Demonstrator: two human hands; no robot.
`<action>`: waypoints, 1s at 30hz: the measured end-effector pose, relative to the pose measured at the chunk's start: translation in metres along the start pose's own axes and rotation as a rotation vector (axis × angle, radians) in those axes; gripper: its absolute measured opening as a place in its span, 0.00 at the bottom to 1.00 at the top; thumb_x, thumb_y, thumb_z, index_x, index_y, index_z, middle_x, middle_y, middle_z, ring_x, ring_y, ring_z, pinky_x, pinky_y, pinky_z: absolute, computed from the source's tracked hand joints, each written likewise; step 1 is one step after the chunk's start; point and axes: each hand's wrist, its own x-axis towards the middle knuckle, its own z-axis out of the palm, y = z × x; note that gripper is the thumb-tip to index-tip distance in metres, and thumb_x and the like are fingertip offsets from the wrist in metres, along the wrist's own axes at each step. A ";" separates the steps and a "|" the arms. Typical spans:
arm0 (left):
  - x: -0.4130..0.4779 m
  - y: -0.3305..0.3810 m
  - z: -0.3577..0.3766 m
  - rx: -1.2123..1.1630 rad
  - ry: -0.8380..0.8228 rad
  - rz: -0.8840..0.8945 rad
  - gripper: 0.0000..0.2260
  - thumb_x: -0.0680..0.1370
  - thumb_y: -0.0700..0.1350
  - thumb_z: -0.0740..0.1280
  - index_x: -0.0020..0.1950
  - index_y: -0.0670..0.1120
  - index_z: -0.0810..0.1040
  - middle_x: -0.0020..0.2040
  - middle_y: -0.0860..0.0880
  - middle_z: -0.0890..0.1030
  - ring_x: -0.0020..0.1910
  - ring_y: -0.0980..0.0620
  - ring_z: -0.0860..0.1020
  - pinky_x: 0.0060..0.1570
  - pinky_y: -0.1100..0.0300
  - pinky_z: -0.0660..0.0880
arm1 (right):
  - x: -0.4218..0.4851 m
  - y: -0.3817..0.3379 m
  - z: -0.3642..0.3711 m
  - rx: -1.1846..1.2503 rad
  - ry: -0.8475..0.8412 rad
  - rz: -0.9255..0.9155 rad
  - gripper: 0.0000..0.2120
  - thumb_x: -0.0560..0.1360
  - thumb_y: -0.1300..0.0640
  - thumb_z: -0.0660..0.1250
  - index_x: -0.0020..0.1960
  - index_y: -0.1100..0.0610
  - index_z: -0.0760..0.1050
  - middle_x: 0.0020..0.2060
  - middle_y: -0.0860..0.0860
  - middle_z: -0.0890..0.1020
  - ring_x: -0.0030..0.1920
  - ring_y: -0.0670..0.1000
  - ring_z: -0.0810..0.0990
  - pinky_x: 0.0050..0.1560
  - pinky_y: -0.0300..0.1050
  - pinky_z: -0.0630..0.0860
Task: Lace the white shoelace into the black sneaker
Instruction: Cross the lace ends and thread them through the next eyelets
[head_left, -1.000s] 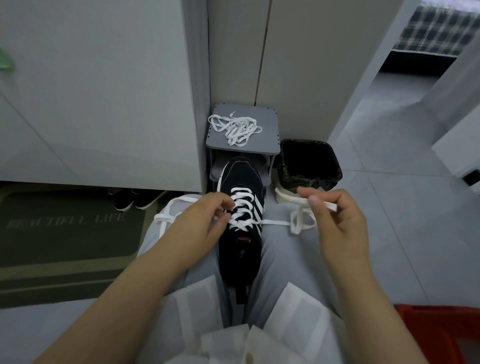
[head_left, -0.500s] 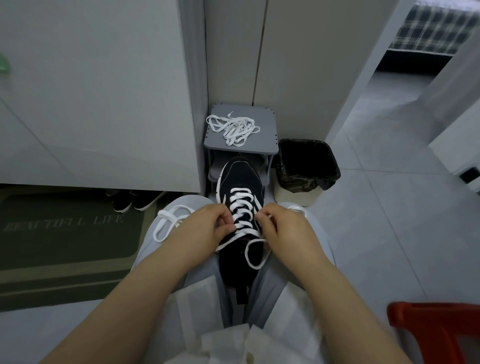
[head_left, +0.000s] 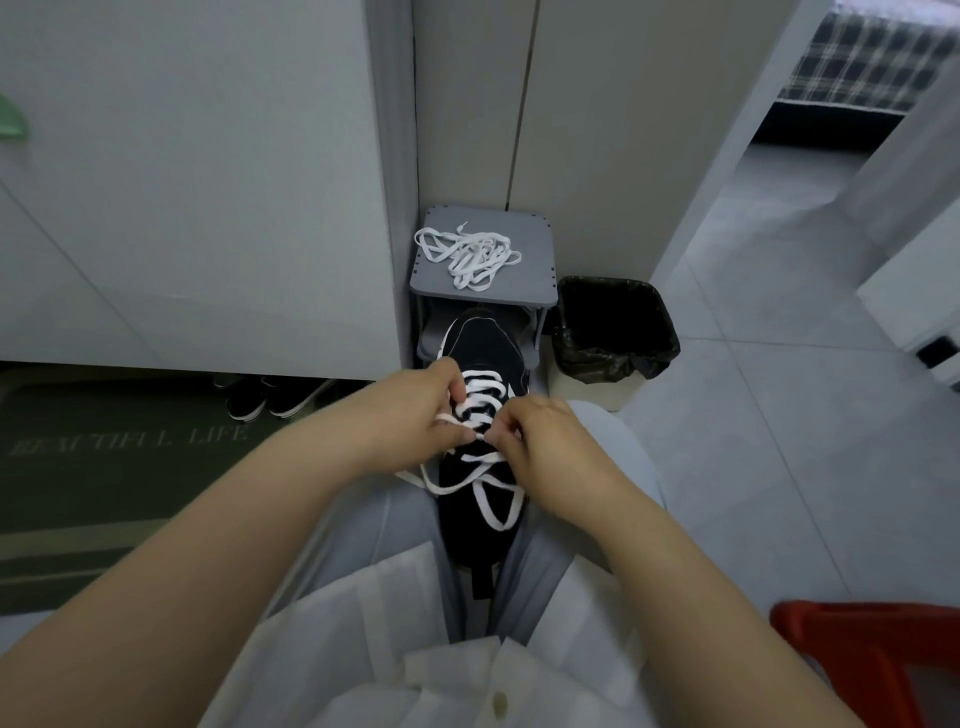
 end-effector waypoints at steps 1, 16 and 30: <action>0.000 -0.002 -0.005 0.078 -0.018 -0.015 0.11 0.74 0.50 0.68 0.52 0.49 0.70 0.42 0.53 0.74 0.44 0.51 0.74 0.47 0.56 0.71 | 0.000 -0.001 -0.003 0.077 -0.030 0.012 0.08 0.79 0.55 0.60 0.46 0.58 0.74 0.40 0.48 0.75 0.44 0.47 0.71 0.44 0.37 0.68; -0.014 -0.011 -0.006 -1.005 -0.004 -0.086 0.07 0.80 0.38 0.56 0.42 0.42 0.68 0.29 0.49 0.71 0.28 0.57 0.71 0.39 0.63 0.75 | 0.004 -0.005 -0.006 -0.061 0.073 0.049 0.06 0.75 0.52 0.66 0.43 0.54 0.78 0.40 0.46 0.79 0.44 0.48 0.75 0.41 0.41 0.71; -0.015 -0.036 -0.027 0.339 0.091 0.044 0.15 0.68 0.60 0.69 0.54 0.63 0.79 0.70 0.55 0.58 0.64 0.50 0.56 0.65 0.54 0.57 | -0.007 0.029 -0.069 0.479 0.072 0.056 0.08 0.68 0.58 0.73 0.35 0.45 0.82 0.31 0.43 0.76 0.32 0.39 0.70 0.38 0.30 0.66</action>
